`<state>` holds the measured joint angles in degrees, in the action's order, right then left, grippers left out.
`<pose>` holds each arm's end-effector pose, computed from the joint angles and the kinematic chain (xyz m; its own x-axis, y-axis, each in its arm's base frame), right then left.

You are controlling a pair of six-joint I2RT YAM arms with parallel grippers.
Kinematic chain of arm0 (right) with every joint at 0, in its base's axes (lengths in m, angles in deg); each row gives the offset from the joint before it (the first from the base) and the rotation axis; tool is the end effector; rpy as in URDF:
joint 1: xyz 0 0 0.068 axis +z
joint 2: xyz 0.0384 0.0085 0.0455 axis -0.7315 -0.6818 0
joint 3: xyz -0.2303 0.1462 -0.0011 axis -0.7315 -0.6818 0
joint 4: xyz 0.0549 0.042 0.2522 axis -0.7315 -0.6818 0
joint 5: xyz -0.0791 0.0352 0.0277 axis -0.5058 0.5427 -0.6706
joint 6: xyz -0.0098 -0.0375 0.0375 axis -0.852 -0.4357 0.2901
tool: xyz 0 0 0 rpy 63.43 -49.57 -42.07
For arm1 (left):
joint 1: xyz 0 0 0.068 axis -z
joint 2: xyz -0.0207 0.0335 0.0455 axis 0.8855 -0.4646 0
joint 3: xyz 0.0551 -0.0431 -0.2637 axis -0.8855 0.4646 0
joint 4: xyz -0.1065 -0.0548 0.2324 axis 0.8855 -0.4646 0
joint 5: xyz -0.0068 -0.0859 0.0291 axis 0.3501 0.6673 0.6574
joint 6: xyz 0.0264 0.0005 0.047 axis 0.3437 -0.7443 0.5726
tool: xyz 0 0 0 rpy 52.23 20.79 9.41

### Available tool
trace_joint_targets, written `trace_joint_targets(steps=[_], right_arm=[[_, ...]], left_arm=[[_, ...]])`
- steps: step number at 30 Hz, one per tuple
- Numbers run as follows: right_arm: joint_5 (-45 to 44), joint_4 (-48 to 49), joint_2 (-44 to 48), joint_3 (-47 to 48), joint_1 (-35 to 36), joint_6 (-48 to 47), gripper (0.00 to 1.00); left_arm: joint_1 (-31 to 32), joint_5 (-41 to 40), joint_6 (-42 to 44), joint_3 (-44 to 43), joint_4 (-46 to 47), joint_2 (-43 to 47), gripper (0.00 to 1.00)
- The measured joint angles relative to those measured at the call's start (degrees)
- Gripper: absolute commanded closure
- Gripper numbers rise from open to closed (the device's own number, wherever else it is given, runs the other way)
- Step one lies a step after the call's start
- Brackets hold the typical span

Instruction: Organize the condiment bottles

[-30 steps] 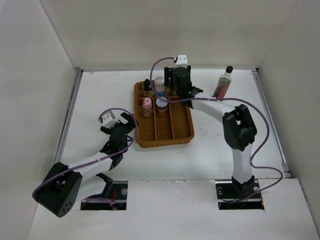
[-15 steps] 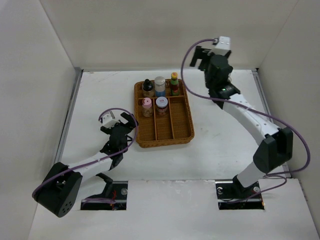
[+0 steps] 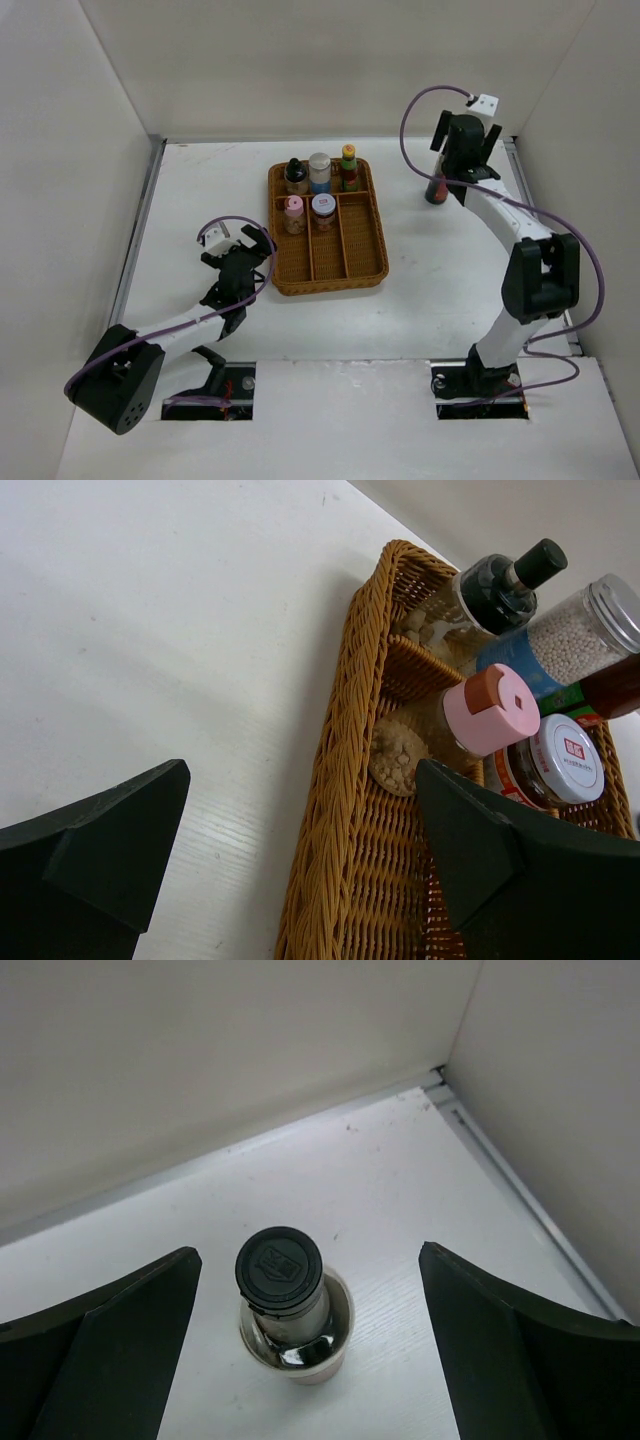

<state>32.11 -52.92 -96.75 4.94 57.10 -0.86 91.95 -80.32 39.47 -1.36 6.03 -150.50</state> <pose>0.3998 0.0505 0.3386 -0.1615 0.0779 -0.9838 0.4299 0.9029 0.0010 0.1883 -0.0809 0.1790 -0.0355 -0.5422 -0.8395 -0.2414 0.8198 -0.5192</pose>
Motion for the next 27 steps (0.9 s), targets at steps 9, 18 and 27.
trace_joint_targets(steps=[9, 18, 27], right_arm=[[3.5, 0.3, -3.9, -1.9, -2.4, 2.1, 0.73], [1.1, 0.6, 7.8, -8.4, 3.9, -1.5, 0.75], [3.0, 3.6, 14.3, -7.9, 20.0, -2.0, 0.74]], left_arm=[[0.0, 0.1, 0.0, 0.0, 0.0, 0.0, 0.00], [0.0, 0.2, 0.0, 0.0, 0.0, 0.0, 0.00], [-0.7, 0.1, 0.0, 0.0, 0.0, 1.2, 0.00]])
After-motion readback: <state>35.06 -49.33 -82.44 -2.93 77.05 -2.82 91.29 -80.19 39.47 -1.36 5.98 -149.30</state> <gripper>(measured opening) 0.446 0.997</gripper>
